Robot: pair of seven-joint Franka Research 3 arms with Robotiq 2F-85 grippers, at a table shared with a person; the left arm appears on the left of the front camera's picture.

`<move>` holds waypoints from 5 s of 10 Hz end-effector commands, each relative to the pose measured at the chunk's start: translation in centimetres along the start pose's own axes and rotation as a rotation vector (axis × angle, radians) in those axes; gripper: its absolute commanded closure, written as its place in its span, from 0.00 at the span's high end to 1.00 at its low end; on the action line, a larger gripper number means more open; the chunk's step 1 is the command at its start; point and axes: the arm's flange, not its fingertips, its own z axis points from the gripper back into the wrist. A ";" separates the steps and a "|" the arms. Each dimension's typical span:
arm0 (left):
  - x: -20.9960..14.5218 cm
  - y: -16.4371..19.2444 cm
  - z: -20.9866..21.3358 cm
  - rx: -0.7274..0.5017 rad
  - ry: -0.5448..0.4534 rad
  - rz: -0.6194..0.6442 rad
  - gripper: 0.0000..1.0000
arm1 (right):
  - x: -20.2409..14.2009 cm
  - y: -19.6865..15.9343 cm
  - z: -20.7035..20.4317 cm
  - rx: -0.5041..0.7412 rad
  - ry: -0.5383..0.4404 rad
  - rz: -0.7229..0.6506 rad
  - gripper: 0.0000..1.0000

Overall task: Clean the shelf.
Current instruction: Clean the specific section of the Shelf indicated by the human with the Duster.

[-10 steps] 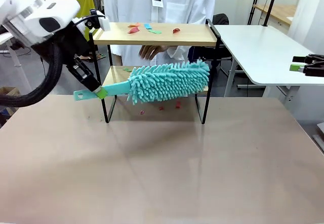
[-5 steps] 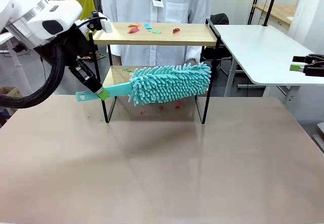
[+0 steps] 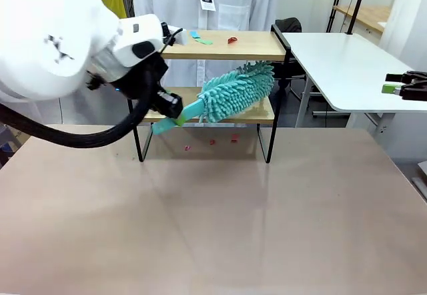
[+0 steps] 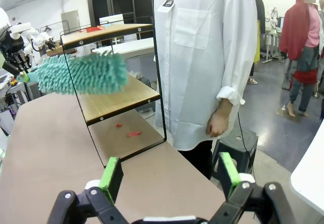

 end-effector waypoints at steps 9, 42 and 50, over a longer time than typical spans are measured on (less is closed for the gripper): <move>6.4 -5.0 -8.7 0.087 -0.027 0.305 0.13 | 0.3 0.1 -0.2 0.001 0.001 0.006 1.00; -4.3 0.2 4.2 0.315 0.210 -0.059 0.13 | 0.3 0.1 -0.2 0.001 0.001 0.006 1.00; -7.5 6.9 12.3 -0.153 0.375 -0.215 0.13 | 0.3 0.1 -0.2 0.001 0.001 0.006 1.00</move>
